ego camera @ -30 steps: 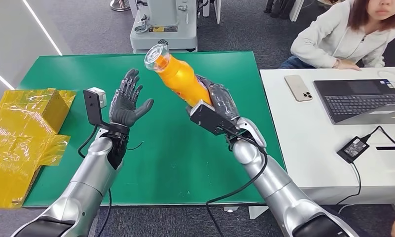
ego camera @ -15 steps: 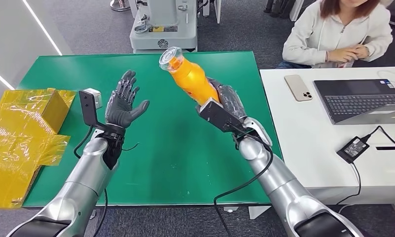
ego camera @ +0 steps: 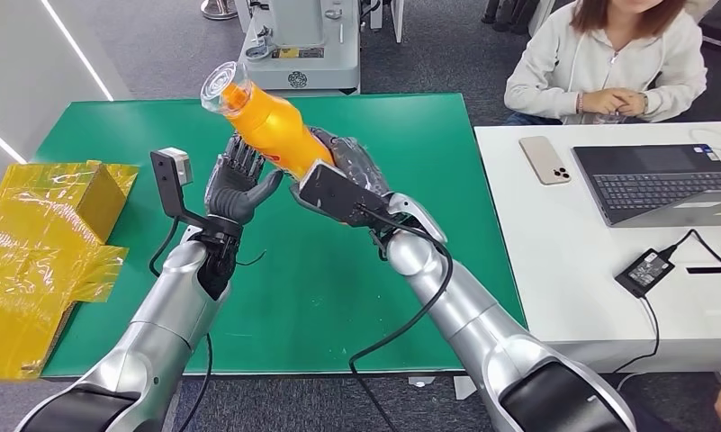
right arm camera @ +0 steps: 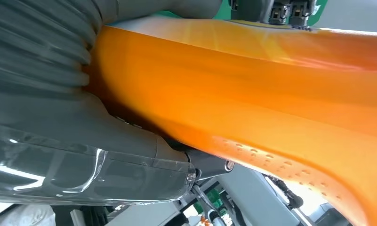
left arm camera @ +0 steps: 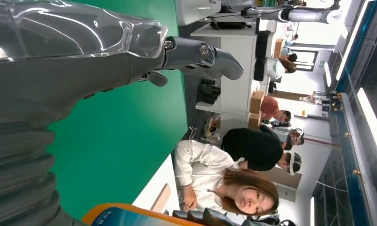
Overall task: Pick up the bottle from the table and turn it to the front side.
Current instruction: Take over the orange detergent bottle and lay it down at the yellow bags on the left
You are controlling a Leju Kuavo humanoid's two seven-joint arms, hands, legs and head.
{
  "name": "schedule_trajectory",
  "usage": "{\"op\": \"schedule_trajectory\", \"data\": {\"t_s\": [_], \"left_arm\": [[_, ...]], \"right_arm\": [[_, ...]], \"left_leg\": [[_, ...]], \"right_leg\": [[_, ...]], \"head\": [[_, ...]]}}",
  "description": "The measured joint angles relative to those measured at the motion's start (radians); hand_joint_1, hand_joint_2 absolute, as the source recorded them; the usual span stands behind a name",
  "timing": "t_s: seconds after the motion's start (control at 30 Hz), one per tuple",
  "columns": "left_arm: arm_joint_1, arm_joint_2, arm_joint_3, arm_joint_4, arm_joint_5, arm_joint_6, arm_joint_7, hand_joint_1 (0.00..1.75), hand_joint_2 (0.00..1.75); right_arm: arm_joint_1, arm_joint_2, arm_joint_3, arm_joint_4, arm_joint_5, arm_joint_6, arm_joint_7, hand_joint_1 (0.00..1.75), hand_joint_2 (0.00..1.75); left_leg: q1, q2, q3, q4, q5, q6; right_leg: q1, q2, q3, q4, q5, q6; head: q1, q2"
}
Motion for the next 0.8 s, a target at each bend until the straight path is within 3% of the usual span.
{"op": "schedule_trajectory", "data": {"t_s": [0.23,0.57,0.8], "left_arm": [[0.0,0.008,0.001,0.001,0.005,0.031,0.005,0.0,1.75],[0.012,0.058,0.012,-0.013,-0.01,0.06,-0.004,0.0,1.75],[0.039,0.073,0.02,-0.066,-0.032,0.062,-0.012,0.0,1.75]], "right_arm": [[-0.013,0.003,0.014,0.0,0.005,-0.008,0.025,1.73,1.75],[-0.008,-0.026,-0.074,0.05,-0.018,-0.106,0.026,1.75,1.75],[-0.004,-0.036,-0.139,0.123,-0.013,-0.123,0.0,1.72,1.75]], "left_leg": [[0.0,0.0,0.0,0.0,0.0,0.0],[0.0,0.0,0.0,0.0,0.0,0.0],[0.0,0.0,0.0,0.0,0.0,0.0]], "right_leg": [[0.0,0.0,0.0,0.0,0.0,0.0],[0.0,0.0,0.0,0.0,0.0,0.0],[0.0,0.0,0.0,0.0,0.0,0.0]], "head": [[0.0,0.0],[0.0,0.0],[0.0,0.0]]}}
